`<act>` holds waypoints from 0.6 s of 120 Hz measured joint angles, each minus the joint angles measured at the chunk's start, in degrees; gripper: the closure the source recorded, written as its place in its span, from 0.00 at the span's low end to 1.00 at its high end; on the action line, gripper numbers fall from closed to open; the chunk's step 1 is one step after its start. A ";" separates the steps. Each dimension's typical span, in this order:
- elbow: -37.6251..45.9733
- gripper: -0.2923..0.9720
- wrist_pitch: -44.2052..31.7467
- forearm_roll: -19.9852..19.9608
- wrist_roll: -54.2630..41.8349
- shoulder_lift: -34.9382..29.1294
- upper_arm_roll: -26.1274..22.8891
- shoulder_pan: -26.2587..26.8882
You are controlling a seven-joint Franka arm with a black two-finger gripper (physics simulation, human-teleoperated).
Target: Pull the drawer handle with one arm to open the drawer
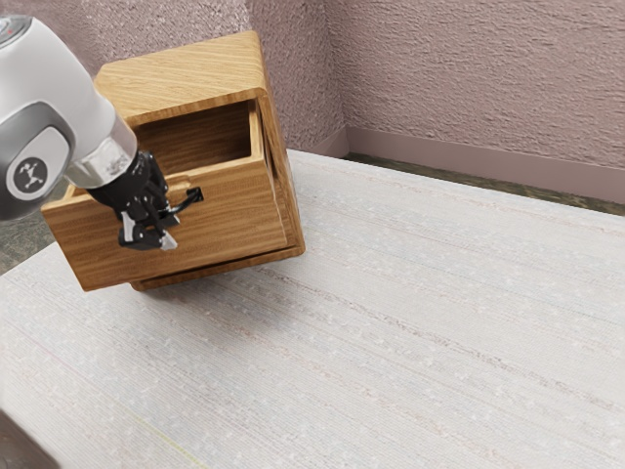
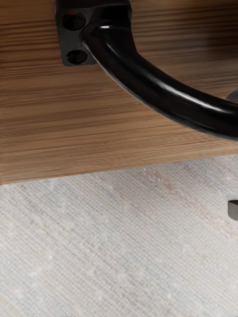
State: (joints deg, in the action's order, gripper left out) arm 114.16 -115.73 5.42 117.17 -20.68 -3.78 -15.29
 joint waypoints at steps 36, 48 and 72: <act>1.06 0.65 -0.79 0.73 -0.16 -0.91 0.49 0.41; 0.91 0.62 -0.89 1.23 -0.30 -0.80 0.48 0.32; -0.18 0.60 -1.39 2.54 -0.95 -0.53 0.45 -0.07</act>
State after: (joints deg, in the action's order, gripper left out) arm 113.98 -117.12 7.96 116.23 -21.21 -3.33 -15.36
